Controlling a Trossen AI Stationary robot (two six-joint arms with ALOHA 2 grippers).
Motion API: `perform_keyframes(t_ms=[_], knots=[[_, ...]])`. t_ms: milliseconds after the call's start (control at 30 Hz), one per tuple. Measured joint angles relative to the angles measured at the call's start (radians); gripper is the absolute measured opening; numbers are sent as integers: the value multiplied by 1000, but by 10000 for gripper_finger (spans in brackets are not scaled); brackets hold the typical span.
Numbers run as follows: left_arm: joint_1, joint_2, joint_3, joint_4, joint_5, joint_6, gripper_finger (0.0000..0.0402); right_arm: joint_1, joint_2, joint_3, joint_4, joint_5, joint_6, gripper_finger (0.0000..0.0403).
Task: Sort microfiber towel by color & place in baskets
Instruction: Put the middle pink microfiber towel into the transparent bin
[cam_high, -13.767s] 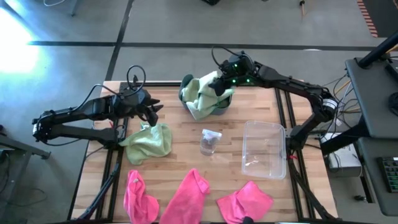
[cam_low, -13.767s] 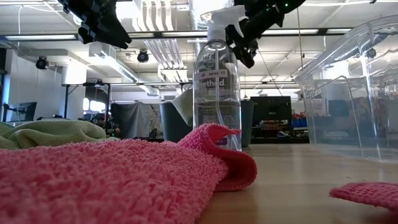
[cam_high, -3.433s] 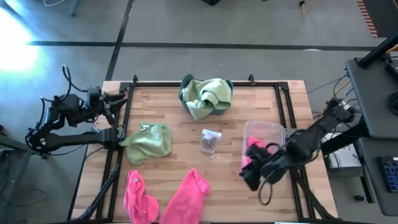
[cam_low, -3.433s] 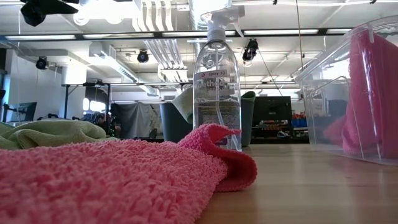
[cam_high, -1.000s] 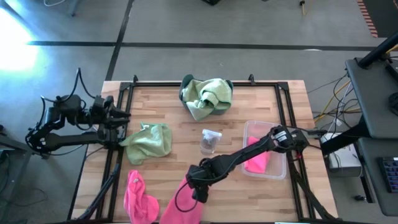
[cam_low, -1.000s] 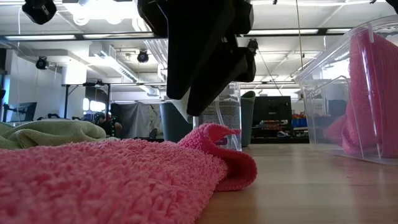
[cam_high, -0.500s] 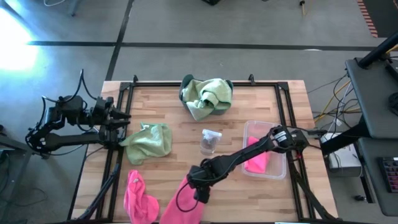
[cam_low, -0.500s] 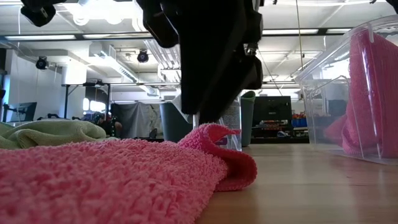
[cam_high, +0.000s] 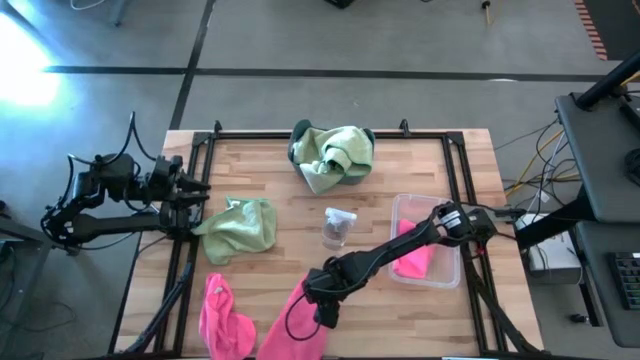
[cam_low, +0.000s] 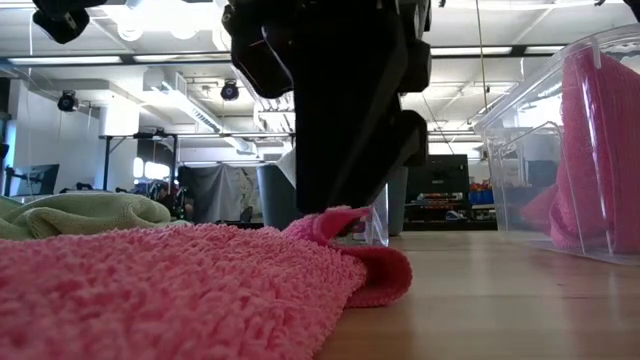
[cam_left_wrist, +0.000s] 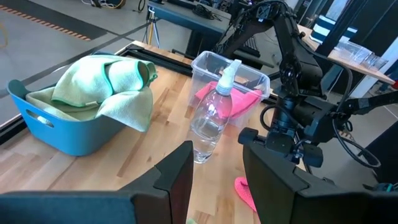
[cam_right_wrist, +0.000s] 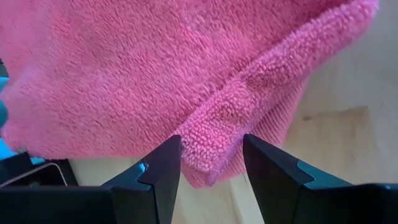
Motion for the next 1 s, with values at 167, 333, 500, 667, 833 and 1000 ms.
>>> perform_keyframes(t_ms=[167,333,500,667,833,1000], knots=[[0,0,0,0,0,0,126,0,0,-23,23,-8,0,167],[0,0,0,1,0,0,126,0,0,-47,25,-31,0,167],[0,0,0,1,0,0,126,0,0,-55,60,-34,-12,167],[0,0,0,2,0,0,126,0,0,-71,77,-33,-22,167],[0,0,0,4,0,0,126,0,0,-95,83,-41,-25,167],[0,0,0,4,0,0,126,-1,-2,-122,128,-55,-15,162]])
